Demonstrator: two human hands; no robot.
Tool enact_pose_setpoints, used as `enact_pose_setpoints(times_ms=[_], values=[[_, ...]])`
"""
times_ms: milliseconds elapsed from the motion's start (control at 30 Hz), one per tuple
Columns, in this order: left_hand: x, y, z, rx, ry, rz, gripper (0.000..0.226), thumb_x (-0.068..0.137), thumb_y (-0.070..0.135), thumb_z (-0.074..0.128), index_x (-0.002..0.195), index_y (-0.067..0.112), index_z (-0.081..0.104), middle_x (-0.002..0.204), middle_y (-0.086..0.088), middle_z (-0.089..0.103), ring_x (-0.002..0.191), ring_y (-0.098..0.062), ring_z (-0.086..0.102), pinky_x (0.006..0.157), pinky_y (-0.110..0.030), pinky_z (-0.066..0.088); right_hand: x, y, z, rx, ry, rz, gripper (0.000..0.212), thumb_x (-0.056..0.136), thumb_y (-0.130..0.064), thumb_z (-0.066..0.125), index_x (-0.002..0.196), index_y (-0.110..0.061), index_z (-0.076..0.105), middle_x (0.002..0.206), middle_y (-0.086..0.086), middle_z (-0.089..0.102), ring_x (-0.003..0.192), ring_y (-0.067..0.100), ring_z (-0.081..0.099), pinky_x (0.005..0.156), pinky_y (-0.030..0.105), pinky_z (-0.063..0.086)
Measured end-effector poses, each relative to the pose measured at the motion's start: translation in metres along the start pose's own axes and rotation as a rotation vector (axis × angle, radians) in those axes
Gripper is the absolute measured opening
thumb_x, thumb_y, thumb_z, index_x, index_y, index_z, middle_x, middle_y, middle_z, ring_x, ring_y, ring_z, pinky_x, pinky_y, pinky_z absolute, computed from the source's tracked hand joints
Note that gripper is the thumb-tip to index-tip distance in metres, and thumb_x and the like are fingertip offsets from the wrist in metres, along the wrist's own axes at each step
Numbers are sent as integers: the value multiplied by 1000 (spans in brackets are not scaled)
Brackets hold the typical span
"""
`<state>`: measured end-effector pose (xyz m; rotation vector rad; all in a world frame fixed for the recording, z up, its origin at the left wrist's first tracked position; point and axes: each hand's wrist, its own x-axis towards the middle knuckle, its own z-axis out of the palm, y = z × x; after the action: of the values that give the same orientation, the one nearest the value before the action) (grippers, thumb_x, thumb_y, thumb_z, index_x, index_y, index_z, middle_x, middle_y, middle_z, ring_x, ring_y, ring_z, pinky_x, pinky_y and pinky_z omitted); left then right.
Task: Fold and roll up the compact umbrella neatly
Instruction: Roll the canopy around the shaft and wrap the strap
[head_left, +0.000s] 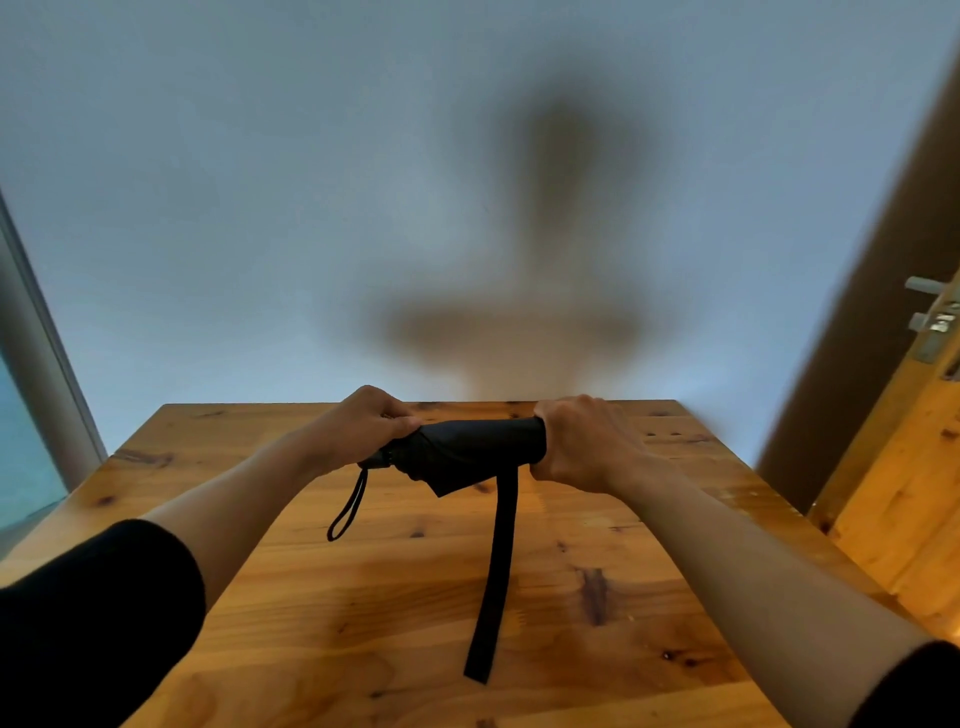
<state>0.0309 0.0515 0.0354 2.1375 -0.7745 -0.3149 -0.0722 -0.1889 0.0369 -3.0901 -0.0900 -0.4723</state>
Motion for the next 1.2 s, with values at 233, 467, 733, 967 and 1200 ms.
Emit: enact_pose_setpoints(times_ms=[233, 467, 733, 967, 1200], values=[[-1, 9, 9, -31, 79, 145, 24, 93, 0, 48, 101, 16, 64, 99, -5, 65, 84, -20, 63, 67, -27, 51, 3, 1, -3, 38, 1, 16, 35, 77, -32, 79, 106, -17, 66, 89, -2, 67, 79, 15, 62, 74, 31, 57], [-6, 2, 8, -45, 122, 173, 14, 89, 6, 66, 85, 18, 72, 88, -9, 73, 87, -21, 70, 75, -31, 56, 1, -2, -1, 49, -16, 53, 33, 75, -35, 79, 101, -18, 66, 82, -4, 65, 75, 14, 62, 68, 29, 56], [5, 13, 32, 366, 601, -25, 17, 89, 39, 60, 92, 25, 70, 105, -2, 58, 108, -25, 45, 87, -38, 28, 9, -13, 4, -20, 69, 128, 32, 78, -34, 75, 101, -15, 63, 85, 0, 65, 77, 19, 62, 71, 37, 58], [16, 37, 40, -261, 636, -695, 99, 66, 64, 75, 129, 5, 27, 127, -22, 36, 118, -37, 39, 100, -46, 43, 7, -24, 9, -90, 236, 204, 25, 87, -31, 68, 102, -13, 60, 88, 2, 64, 75, 17, 57, 65, 29, 52], [22, 47, 50, -771, 428, -536, 92, 66, 60, 79, 130, 6, 42, 90, -12, 68, 66, -25, 67, 48, -30, 53, 11, -36, 12, -153, 352, 178, 24, 89, -30, 65, 104, -11, 61, 93, 7, 68, 80, 23, 63, 66, 31, 48]])
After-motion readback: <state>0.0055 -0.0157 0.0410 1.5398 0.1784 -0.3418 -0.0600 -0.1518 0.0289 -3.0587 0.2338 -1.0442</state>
